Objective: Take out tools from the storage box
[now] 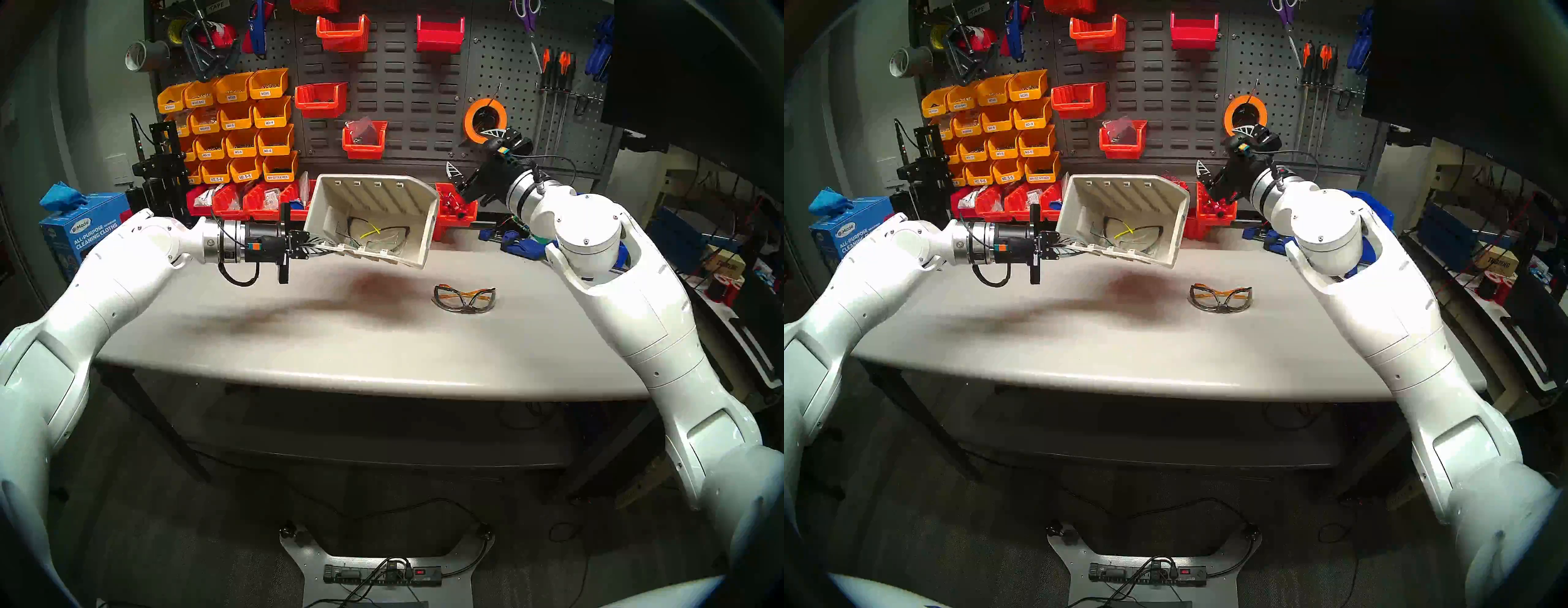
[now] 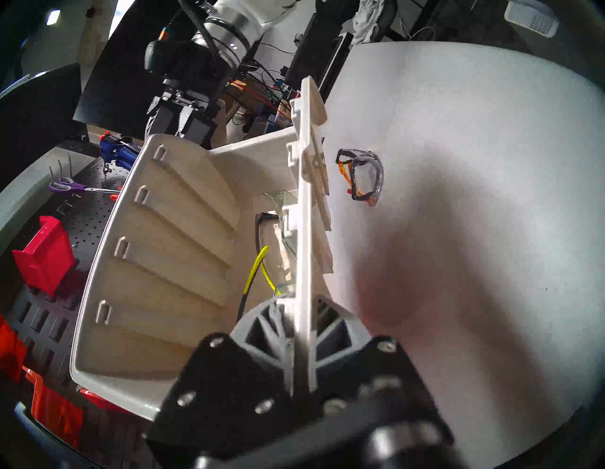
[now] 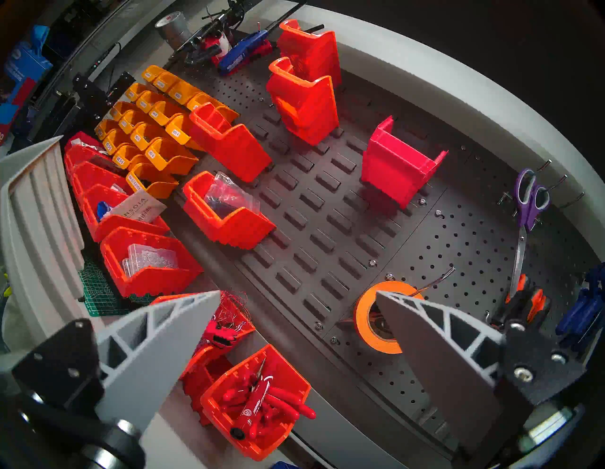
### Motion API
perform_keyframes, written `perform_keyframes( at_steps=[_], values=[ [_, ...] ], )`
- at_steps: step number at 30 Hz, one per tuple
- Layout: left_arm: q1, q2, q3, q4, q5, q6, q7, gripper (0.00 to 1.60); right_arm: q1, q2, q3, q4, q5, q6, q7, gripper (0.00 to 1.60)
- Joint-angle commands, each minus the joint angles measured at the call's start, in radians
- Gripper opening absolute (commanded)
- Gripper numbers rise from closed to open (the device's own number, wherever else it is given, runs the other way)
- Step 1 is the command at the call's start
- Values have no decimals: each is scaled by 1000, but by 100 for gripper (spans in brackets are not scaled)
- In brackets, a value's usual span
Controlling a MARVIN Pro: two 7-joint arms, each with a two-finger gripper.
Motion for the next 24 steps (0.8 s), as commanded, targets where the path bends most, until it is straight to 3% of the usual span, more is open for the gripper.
perform_keyframes(
  at_steps=[1, 24],
  values=[
    [58, 0, -45, -47, 39, 1, 93, 0, 10, 2, 10, -8, 0, -1, -4, 160],
    [149, 35, -120, -118, 316, 1, 327, 0, 10, 2, 10, -8, 0, -1, -4, 160]
  ],
)
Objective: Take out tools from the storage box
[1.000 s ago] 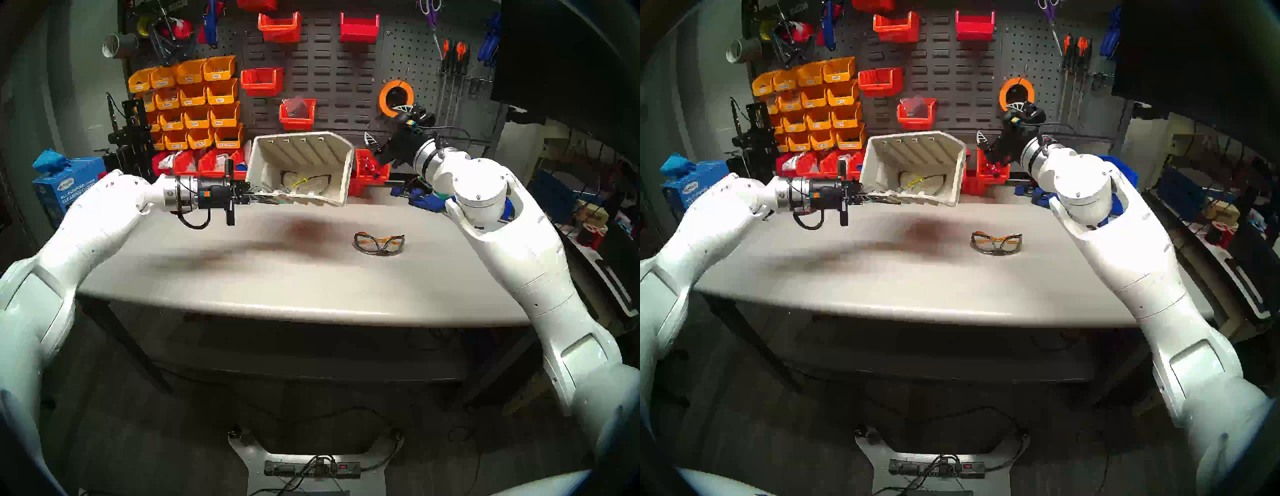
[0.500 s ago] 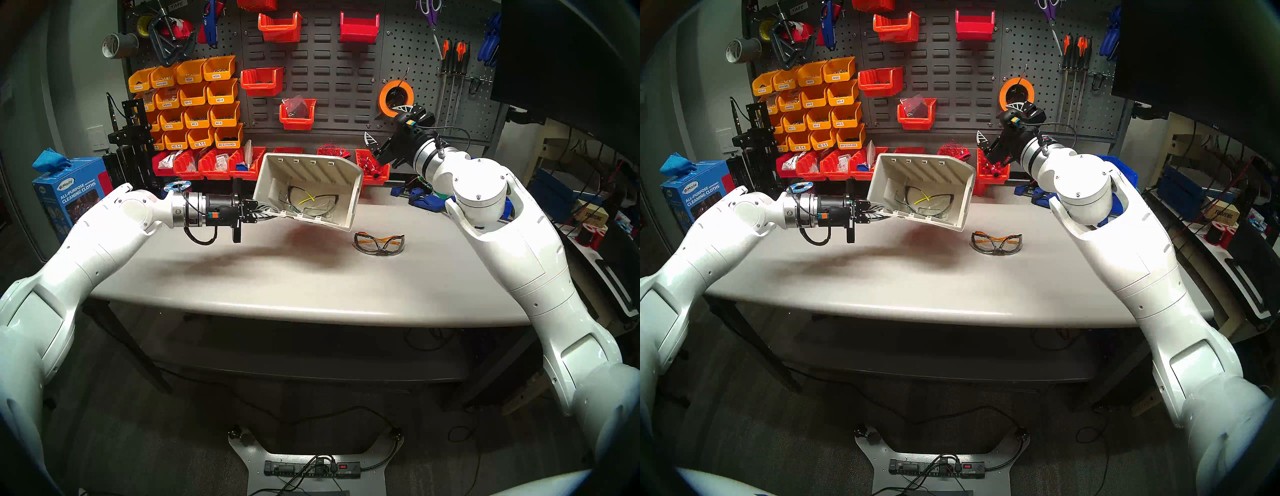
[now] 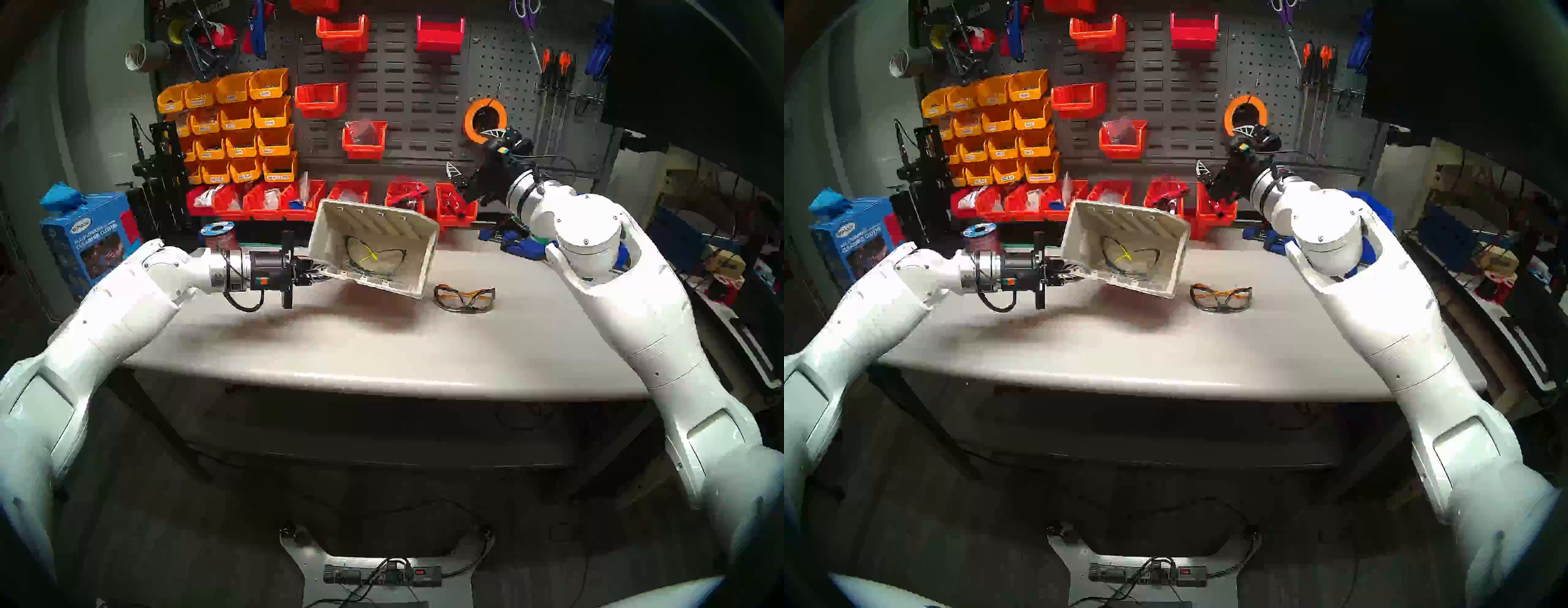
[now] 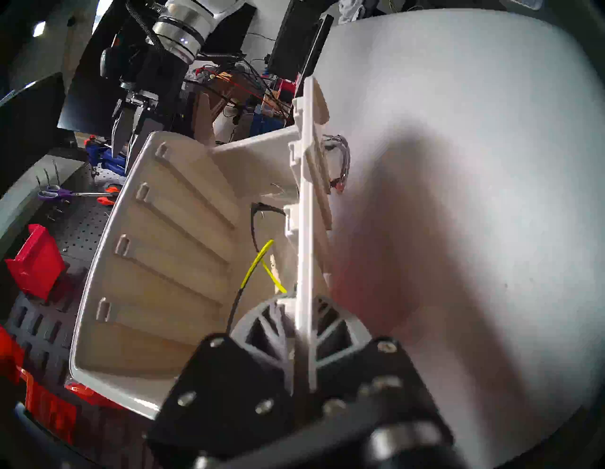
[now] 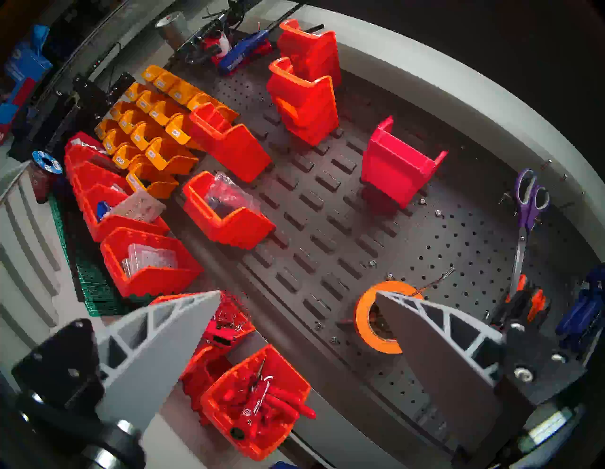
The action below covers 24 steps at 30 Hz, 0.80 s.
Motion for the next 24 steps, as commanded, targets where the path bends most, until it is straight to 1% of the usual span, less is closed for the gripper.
perform_keyframes(
  at_steps=[1, 3, 11, 13, 16, 24],
  values=[
    [0, 7, -43, -30, 63, 1, 98, 0, 10, 2, 10, -9, 0, 0, -4, 160],
    [3, 8, -46, -34, 81, 1, 116, 0, 10, 2, 10, -9, 0, 0, -4, 160],
    [18, 6, -56, -46, 187, 1, 228, 0, 10, 2, 10, -9, 0, 0, -4, 160],
    [19, 6, -56, -48, 194, 1, 235, 0, 10, 2, 10, -9, 0, 0, -4, 160],
    [21, 10, -52, -53, 241, 1, 278, 0, 10, 2, 10, -10, 0, 0, -4, 160],
    [28, 15, -43, -58, 336, 1, 393, 0, 9, 2, 11, -10, 0, 1, -5, 160]
  ],
)
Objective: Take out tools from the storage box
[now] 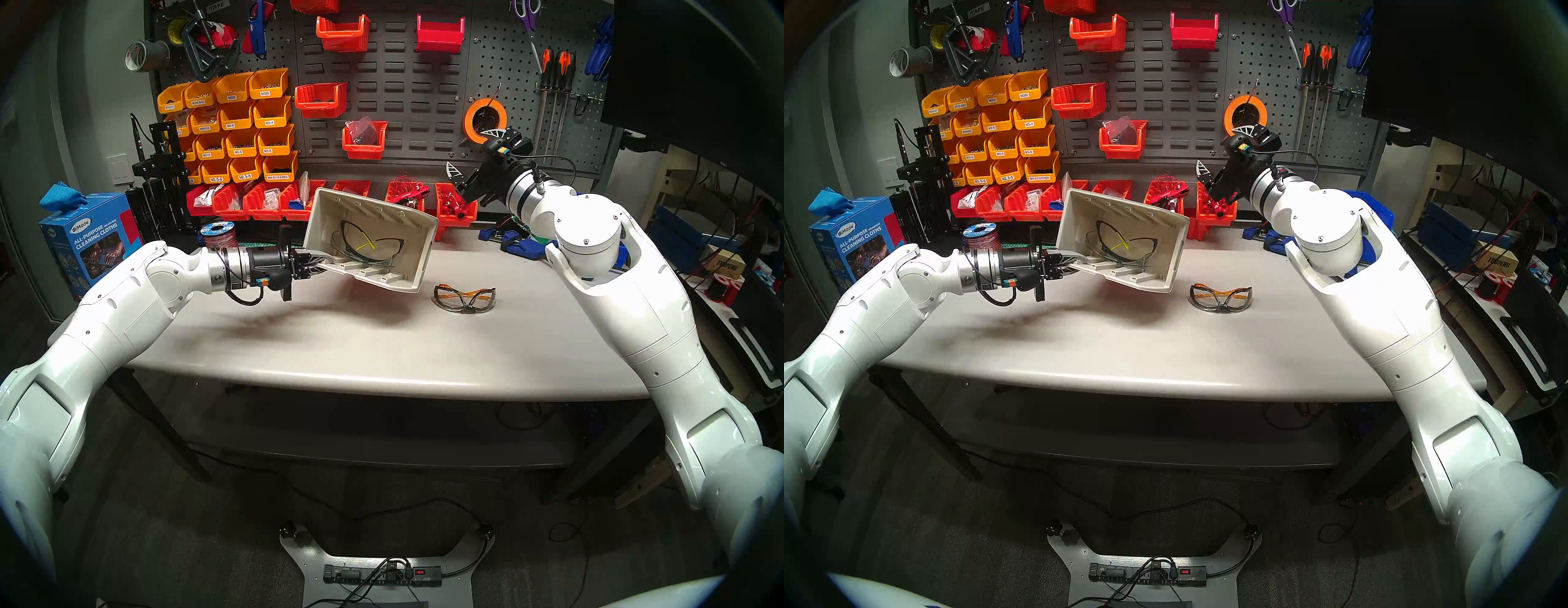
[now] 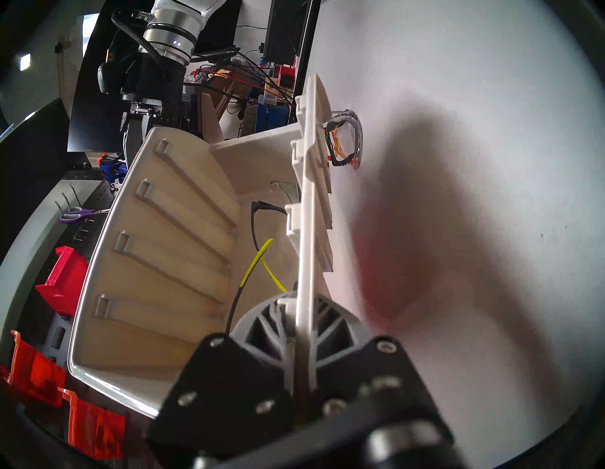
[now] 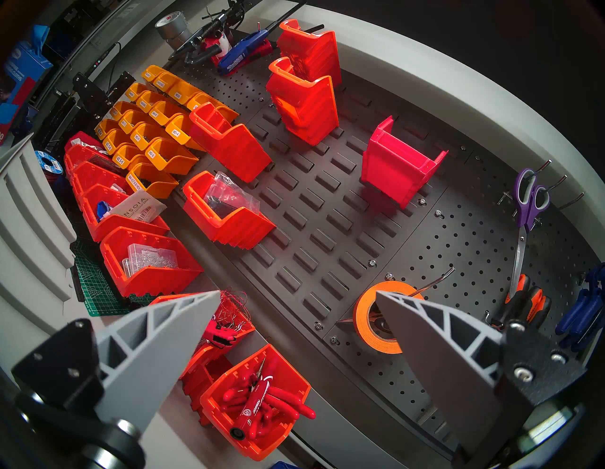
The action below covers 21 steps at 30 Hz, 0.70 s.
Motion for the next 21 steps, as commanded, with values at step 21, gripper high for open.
perform_keyframes(
  at_steps=[21],
  values=[
    [-34, 20, 67, 8, 273, 1, 404, 0, 9, 2, 11, -10, 1, 1, -5, 160]
  ],
)
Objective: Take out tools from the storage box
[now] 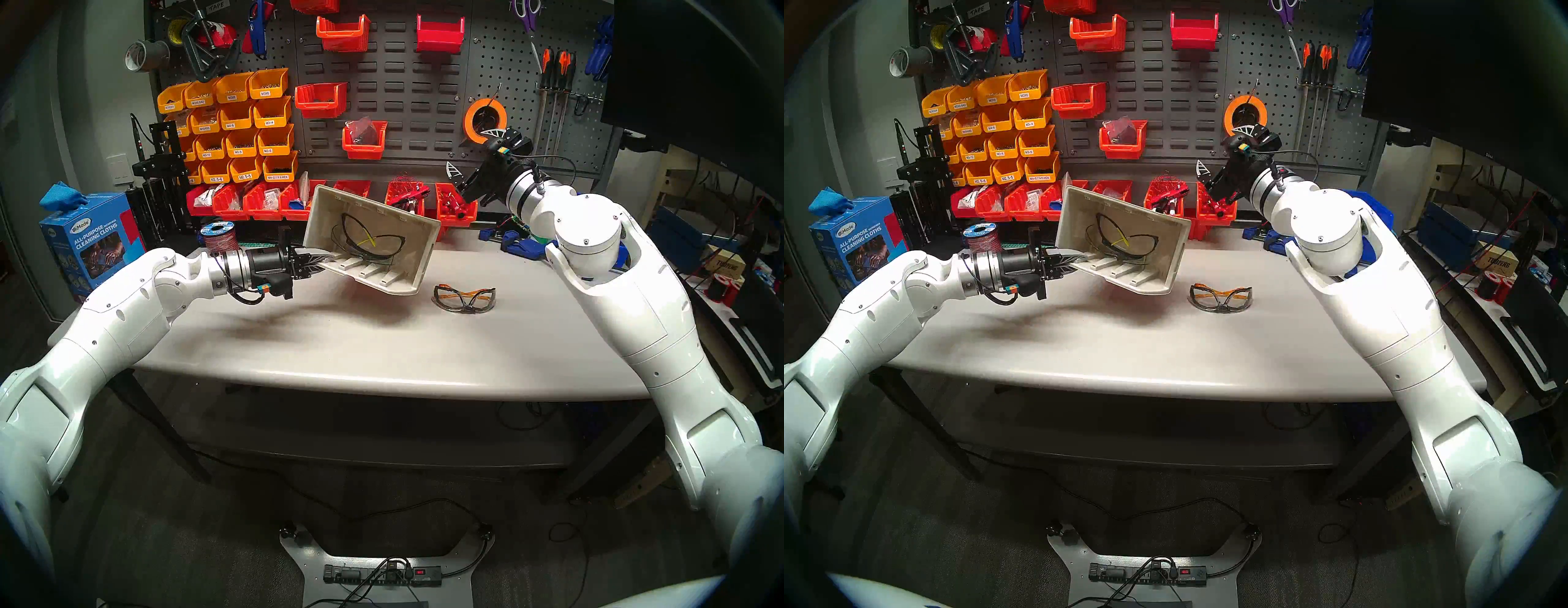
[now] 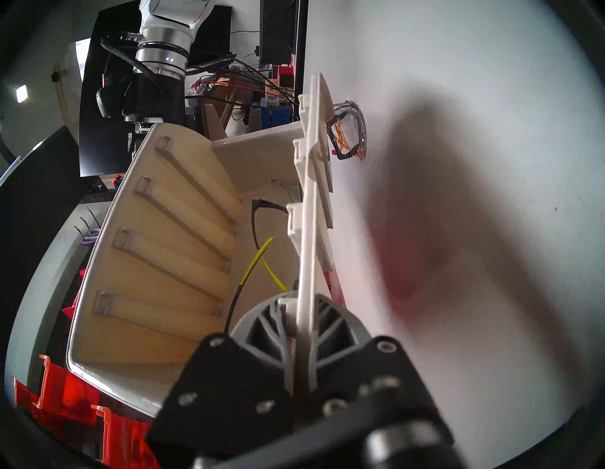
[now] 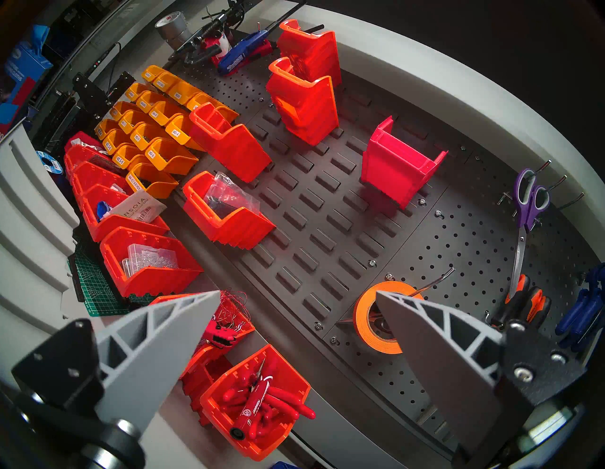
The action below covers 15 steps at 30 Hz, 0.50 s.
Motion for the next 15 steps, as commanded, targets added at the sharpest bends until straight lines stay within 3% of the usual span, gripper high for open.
perform_keyframes(
  at_steps=[1, 15],
  values=[
    [-41, 5, 20, 9, 43, 1, 113, 0, 9, 2, 11, -10, 1, 1, -5, 160],
    [-85, 15, 105, 38, 139, 1, 274, 0, 9, 2, 11, -10, 1, 1, -5, 160]
  ],
)
